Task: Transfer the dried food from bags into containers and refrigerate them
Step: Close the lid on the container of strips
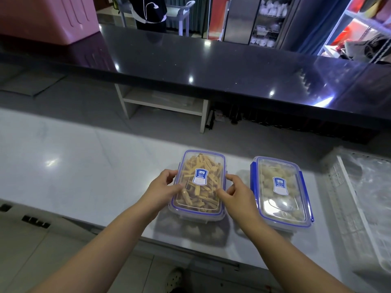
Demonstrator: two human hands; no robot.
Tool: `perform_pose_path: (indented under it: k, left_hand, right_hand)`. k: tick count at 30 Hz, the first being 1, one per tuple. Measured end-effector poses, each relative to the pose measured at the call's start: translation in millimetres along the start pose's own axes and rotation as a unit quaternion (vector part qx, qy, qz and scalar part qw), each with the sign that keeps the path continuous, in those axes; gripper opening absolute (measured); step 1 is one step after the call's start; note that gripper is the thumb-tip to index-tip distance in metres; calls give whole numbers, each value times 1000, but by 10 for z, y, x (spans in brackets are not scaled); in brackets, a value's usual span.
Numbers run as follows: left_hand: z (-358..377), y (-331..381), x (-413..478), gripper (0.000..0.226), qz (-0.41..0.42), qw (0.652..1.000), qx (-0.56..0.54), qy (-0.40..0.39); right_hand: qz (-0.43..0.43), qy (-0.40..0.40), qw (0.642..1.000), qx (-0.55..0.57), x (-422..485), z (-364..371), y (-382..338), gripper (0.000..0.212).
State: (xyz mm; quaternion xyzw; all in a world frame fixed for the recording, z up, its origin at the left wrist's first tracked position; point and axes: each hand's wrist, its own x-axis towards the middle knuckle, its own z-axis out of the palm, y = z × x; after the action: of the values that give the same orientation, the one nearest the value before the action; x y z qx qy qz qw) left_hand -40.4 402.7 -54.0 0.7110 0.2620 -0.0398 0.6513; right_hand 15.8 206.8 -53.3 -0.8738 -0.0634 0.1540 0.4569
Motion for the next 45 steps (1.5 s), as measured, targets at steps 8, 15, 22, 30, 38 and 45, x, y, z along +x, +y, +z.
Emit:
perform_pose_path:
  k: [8, 15, 22, 30, 38, 45]
  left_hand:
    - [-54, 0, -7, 23, 8, 999, 16, 41]
    - [32, 29, 17, 18, 27, 995, 69, 70]
    - [63, 40, 111, 11, 40, 979, 164, 113]
    - [2, 164, 191, 31, -136, 991, 20, 6]
    - [-60, 175, 227, 32, -62, 998, 18, 29]
    - [-124, 106, 259, 24, 2, 996, 41, 76]
  right_hand:
    - [-8, -17, 1000, -12, 8, 8, -3, 39]
    - [9, -24, 999, 30, -2, -14, 20, 30]
    - [16, -7, 1000, -15, 92, -43, -11, 16]
    - [91, 24, 993, 66, 213, 91, 14, 40]
    - [175, -31, 974, 144, 266, 125, -67, 58]
    - [166, -10, 969, 185, 336, 216, -115, 64]
